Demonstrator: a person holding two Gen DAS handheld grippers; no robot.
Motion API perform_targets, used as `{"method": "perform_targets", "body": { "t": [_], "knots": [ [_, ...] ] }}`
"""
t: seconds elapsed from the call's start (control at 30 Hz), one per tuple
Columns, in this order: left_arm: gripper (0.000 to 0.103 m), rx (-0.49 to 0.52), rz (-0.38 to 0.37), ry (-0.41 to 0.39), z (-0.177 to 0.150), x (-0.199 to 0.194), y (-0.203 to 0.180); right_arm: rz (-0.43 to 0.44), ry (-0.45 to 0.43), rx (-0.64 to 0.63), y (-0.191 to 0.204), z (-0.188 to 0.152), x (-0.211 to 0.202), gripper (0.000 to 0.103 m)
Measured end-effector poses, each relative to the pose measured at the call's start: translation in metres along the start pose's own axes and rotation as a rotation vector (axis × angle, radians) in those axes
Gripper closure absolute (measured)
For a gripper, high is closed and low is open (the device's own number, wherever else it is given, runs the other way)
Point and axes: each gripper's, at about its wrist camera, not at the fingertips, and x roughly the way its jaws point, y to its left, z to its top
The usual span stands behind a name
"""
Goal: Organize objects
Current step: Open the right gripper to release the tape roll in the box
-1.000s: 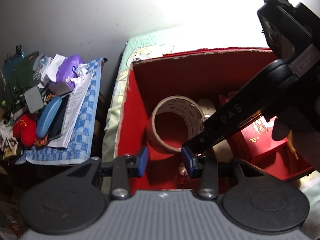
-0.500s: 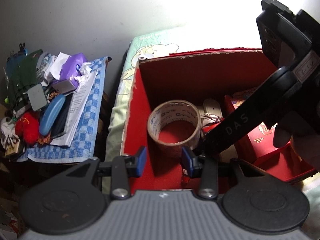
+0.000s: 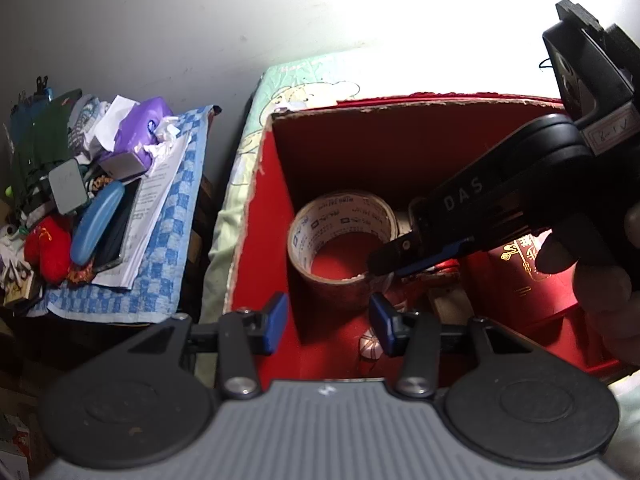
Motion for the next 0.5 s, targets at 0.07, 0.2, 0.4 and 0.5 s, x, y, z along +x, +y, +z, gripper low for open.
{"method": "perform_targets", "body": {
  "t": [0.07, 0.2, 0.4, 0.5],
  "knots": [
    [0.053, -0.003, -0.001, 0.002, 0.000, 0.001, 0.000, 0.001, -0.002, 0.005, -0.001, 0.001, -0.001, 0.081],
    [0.052, -0.009, 0.005, 0.001, 0.001, 0.002, 0.000, -0.026, -0.024, -0.019, 0.005, 0.000, -0.005, 0.076],
    [0.052, -0.024, 0.010, -0.012, 0.003, 0.000, 0.002, -0.170, -0.116, -0.108, 0.024, -0.008, -0.031, 0.073],
    [0.052, -0.028, 0.008, -0.029, 0.003, -0.006, 0.002, -0.228, -0.168, -0.144, 0.034, -0.016, -0.043, 0.073]
  ]
}}
